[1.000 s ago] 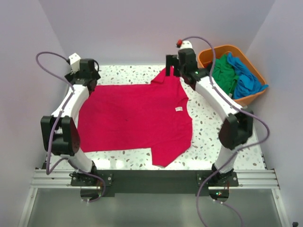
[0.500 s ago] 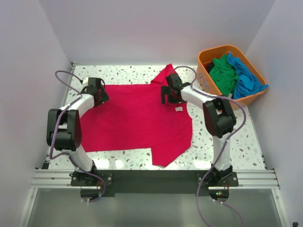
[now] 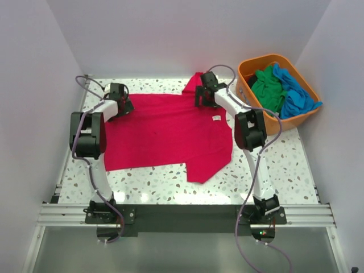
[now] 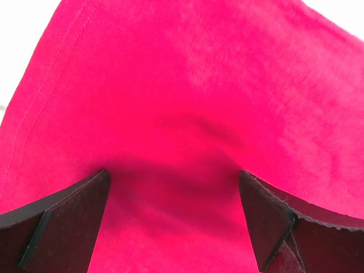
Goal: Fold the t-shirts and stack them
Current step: Flatten the tshirt out
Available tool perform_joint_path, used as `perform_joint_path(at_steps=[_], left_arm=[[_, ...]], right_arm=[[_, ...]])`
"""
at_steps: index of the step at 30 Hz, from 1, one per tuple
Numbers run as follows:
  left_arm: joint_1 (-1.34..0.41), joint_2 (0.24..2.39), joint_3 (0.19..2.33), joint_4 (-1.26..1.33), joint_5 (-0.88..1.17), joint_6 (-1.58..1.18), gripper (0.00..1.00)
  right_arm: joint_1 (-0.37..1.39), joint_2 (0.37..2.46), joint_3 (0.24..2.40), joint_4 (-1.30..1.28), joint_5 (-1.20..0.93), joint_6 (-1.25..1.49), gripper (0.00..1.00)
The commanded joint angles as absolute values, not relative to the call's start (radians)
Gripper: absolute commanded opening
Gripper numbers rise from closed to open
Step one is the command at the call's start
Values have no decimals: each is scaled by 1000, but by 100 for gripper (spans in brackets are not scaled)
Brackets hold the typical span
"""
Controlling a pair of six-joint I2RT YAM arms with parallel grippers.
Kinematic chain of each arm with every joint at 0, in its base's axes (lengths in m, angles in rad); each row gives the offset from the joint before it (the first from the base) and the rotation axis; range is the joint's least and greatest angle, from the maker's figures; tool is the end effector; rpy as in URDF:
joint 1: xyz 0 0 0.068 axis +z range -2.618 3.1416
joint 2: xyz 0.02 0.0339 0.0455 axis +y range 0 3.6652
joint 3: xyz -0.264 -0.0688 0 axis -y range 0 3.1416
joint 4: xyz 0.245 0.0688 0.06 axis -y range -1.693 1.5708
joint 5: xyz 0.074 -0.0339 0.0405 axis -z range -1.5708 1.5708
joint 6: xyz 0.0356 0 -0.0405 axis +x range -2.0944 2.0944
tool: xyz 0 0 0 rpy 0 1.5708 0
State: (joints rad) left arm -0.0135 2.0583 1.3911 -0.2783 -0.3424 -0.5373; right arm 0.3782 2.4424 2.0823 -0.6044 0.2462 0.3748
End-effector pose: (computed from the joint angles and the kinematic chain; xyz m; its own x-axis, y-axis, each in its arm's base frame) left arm 0.4363 0.0061 0.1551 -0.6024 -0.4740 -0.6422 -0.5728 0.8170 -0.0657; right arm 0.4998 0.1892 0.1640 -0.7945 0.0664 -0.6036 0.0664 0.9975 0.0222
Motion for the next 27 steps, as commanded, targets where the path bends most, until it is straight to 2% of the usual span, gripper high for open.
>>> perform_joint_path(at_steps=[1,5,11,17,18,20,21,27], left_arm=[[-6,2147,1489,-271,-267,-531,100],[-6,2175,1558,-310,-253,-535,100],[-6,2002,1520,-400,-268,-549,100],[-5,1648,1252,-549,-446,-714,100],[-5,1564,1152,-604,-484,-826,100],[-3,1482,1044,-617,-480,-871,100],[0,1420,954,-646,-489,-931,100],[48,1269,734,-667,-450,-1038,100]], right_arm=[[338,2542,2219,-684,247,345,99],[333,2571,2313,-680,227,304,99],[342,2407,2266,-640,167,249,99],[434,2051,1935,-572,224,222,99],[457,1992,1801,-559,225,241,99],[479,1817,1642,-477,230,313,99],[495,1763,1497,-454,232,337,98],[558,1412,1124,-420,262,472,99]])
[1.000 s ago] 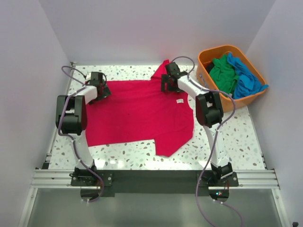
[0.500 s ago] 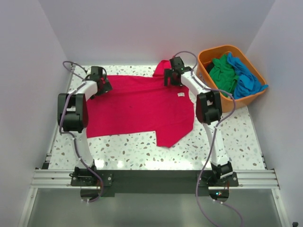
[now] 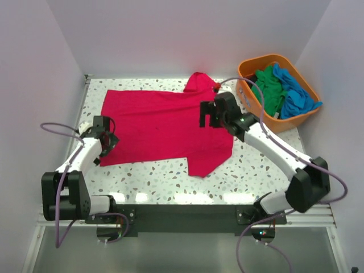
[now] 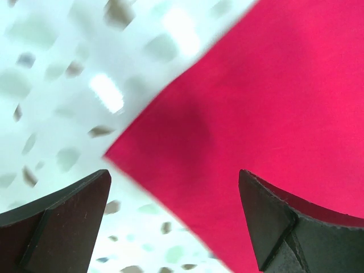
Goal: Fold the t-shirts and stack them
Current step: Flatten the tshirt out
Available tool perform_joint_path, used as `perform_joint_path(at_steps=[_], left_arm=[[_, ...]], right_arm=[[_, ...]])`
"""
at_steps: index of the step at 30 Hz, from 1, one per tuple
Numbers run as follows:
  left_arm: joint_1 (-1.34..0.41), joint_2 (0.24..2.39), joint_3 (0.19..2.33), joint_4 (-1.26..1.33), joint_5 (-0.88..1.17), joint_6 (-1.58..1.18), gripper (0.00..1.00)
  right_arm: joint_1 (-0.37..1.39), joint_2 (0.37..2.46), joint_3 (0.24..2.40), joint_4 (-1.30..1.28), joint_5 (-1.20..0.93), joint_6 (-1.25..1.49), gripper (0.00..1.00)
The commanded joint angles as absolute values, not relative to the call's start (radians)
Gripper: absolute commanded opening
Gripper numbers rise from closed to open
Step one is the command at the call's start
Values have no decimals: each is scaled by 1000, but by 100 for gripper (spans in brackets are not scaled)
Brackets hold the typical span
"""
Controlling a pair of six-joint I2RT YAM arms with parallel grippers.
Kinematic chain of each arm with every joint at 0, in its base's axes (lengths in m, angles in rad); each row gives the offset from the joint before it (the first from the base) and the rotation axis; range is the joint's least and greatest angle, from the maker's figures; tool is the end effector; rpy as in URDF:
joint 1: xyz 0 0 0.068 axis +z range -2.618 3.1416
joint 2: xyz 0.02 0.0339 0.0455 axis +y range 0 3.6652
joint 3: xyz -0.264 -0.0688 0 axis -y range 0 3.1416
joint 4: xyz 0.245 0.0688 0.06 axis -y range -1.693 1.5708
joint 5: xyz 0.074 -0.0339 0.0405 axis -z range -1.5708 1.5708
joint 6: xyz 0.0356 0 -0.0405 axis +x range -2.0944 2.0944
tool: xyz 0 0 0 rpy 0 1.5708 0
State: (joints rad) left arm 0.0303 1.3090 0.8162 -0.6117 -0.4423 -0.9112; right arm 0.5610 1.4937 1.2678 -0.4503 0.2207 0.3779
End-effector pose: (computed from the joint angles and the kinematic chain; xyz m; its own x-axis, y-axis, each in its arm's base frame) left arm 0.2431 0.0226 0.2106 -0.3735 -0.7258 -0.5776 -0.8402 0.5286 -0.1210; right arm 0.2892 0.1725 0.3123 -0.6307 0.0289 -0.7755 -0.1526 0.9752 0.1604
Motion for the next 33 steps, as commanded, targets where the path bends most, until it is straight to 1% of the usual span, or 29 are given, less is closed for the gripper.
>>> perform_joint_path(at_steps=[1,3,6,9,12,13,15,18,19,21,22,24,25,26,27,28,29,33], left_arm=[[46,1259,717,-664,-443,-1043,100],[46,1237,683,-666,-457,-1066,100],[54,1232,652,-669,-482,-1089,100],[74,1246,626,-652,-485,-1101,100],[97,1267,608,-611,-473,-1097,97],[101,1275,603,-597,-466,-1092,93],[106,1292,595,-571,-454,-1089,91],[112,1316,598,-555,-466,-1089,84],[113,1321,600,-552,-469,-1089,78],[118,1341,597,-534,-462,-1078,70],[121,1348,595,-522,-456,-1065,62],[126,1373,597,-496,-453,-1040,49],[126,1381,597,-486,-440,-1035,35],[127,1397,591,-459,-424,-1020,27],[127,1407,586,-445,-391,-1016,12],[127,1414,583,-434,-381,-1014,6],[129,1431,581,-431,-377,-1015,1],[127,1443,581,-434,-370,-1006,0]], right_arm=[[558,1379,1089,-425,262,500,99],[561,1295,1010,-437,276,521,99],[561,1229,935,-454,279,554,99],[561,1212,913,-471,281,557,99],[560,1206,904,-505,293,554,99],[560,1198,897,-512,293,554,99],[561,1189,871,-517,291,557,99],[563,1164,839,-555,287,568,99],[561,1155,828,-581,285,575,99],[564,1123,799,-621,262,589,99],[568,1112,792,-633,246,591,98],[598,1086,772,-659,218,603,99],[615,1080,767,-676,219,618,99],[636,1080,764,-678,219,630,99],[687,1095,762,-677,224,652,99],[712,1109,764,-673,225,666,99],[739,1124,767,-667,227,681,98],[897,1201,764,-605,224,777,99]])
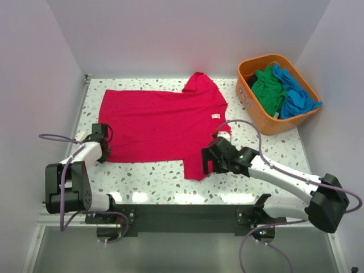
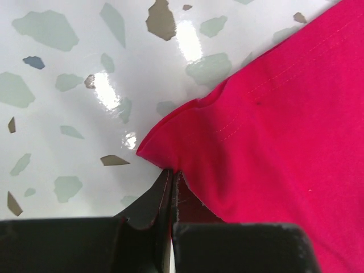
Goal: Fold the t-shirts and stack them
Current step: Flatten the tshirt out
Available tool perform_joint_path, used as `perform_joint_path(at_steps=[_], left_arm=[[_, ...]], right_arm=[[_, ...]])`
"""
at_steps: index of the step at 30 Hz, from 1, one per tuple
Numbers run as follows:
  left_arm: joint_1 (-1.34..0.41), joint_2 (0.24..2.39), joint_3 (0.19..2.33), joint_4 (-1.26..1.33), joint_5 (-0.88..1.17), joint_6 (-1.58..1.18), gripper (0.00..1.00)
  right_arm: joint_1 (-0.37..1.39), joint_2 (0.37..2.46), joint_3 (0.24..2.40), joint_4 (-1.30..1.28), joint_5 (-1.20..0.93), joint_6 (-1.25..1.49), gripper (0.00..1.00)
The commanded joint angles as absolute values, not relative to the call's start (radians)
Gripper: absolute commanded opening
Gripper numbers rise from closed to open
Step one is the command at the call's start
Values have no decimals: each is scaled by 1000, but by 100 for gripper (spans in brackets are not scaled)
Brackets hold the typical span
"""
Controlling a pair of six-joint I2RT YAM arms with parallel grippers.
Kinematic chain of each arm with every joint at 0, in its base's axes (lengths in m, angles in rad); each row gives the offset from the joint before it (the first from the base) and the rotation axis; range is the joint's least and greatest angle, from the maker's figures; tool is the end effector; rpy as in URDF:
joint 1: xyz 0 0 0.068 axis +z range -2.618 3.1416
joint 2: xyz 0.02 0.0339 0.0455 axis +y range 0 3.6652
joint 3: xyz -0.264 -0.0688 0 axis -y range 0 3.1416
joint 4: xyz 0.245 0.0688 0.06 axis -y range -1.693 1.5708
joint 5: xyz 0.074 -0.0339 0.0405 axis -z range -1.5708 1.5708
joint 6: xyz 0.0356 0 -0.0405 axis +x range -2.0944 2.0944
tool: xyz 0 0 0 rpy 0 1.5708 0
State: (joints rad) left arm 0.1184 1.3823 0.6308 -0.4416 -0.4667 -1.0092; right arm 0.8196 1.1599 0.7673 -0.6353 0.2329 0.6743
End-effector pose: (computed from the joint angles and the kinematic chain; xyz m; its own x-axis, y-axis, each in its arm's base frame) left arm 0.2260 0.0430 0.1511 -0.2628 -0.7925 -0.5504 -0.9252 0.3689 -0.0894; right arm 0.1562 0.1552 0.2242 -0.8497 -0.0198 -0.5269 -0.1271 0.9775 0.1682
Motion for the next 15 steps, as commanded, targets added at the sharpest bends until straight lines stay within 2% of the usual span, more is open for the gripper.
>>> perform_joint_path(at_steps=[1,8,15], left_arm=[[127,1437,577,-433,-370,-1003,0],[127,1384,555,-436,-388,-1006,0],[127,1385,561,-449,-400,-1002,0]], right_arm=[[917,1228,765,-589,235,797,98],[973,1341,738,-451,314,885,86],[973,1427,712,-417,380,957,63]])
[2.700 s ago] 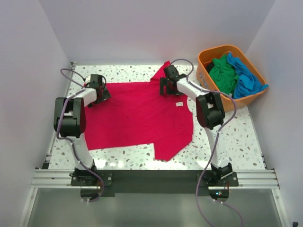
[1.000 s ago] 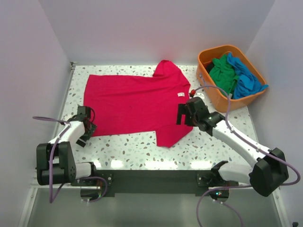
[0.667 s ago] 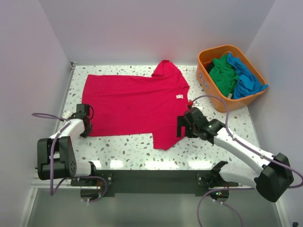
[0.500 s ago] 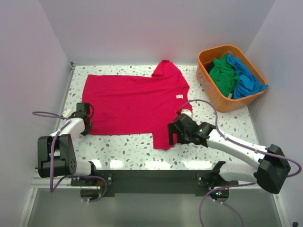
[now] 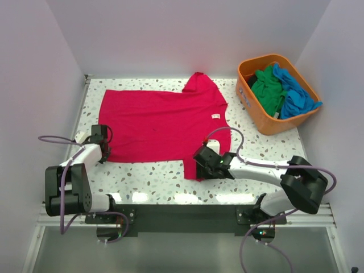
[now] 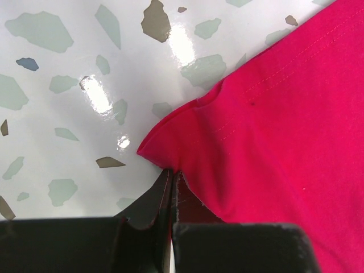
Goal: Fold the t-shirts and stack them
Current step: Flatten the tshirt out, then fold the tshirt
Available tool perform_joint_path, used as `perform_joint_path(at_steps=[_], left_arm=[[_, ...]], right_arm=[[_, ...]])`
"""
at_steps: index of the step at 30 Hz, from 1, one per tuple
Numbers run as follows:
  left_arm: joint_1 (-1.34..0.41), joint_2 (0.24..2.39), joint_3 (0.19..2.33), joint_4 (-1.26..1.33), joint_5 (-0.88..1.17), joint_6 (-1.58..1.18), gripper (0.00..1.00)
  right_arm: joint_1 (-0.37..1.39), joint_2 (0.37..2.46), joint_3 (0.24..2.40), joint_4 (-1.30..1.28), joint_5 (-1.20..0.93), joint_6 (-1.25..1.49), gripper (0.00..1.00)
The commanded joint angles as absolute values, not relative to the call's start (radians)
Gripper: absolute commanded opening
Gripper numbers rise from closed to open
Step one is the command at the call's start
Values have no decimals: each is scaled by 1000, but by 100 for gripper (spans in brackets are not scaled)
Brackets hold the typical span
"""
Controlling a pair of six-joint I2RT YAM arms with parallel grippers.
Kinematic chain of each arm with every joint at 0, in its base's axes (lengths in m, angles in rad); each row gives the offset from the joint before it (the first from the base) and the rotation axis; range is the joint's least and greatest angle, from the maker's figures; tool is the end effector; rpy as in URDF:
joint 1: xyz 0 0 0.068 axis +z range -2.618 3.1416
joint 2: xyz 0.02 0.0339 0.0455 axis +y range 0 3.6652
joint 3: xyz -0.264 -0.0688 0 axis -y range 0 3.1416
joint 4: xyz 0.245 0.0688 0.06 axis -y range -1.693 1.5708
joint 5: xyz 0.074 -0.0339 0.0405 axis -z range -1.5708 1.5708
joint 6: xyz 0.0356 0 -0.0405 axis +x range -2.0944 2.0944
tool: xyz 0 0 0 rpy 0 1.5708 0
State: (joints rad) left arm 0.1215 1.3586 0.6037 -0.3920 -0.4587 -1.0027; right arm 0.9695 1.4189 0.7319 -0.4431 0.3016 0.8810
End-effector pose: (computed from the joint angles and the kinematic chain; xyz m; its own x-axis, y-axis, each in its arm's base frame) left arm 0.2239 0.0432 0.1509 -0.2428 -0.7911 -0.5615 -0.9184 0.3739 -0.1296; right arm 0.1522 0.2031 0.1678 -0.8777 0.0227 -0.4787 -0.0608 0.9856 0.1581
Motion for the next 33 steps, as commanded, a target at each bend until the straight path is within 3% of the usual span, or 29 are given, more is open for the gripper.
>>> perform_joint_path(at_steps=[1,2,5,6,7,20,28,33], left_arm=[[127,1382,558,-449,-400,-1002,0],[127,1381,555,-452,-400,-1002,0],[127,1373,555,-459,-403,-991,0],[127,1370,557,-469,-406,-991,0],[127,1361,554,-485,-411,-991,0],[127,1094,402,-561,-302,-985,0],[127,1061,501,-612,-310,-973,0],[126,1109,577,-611,-305,-971,0]], right_arm=[[973,1428,706,-419,380,959,60],[971,1419,693,-425,371,968,57],[973,1391,652,-433,350,986,33],[973,1364,641,-442,347,992,10],[971,1349,623,-451,350,996,0],[991,1028,583,-693,224,1028,0],[985,1094,739,-752,363,941,0],[861,1190,839,-741,344,804,0]])
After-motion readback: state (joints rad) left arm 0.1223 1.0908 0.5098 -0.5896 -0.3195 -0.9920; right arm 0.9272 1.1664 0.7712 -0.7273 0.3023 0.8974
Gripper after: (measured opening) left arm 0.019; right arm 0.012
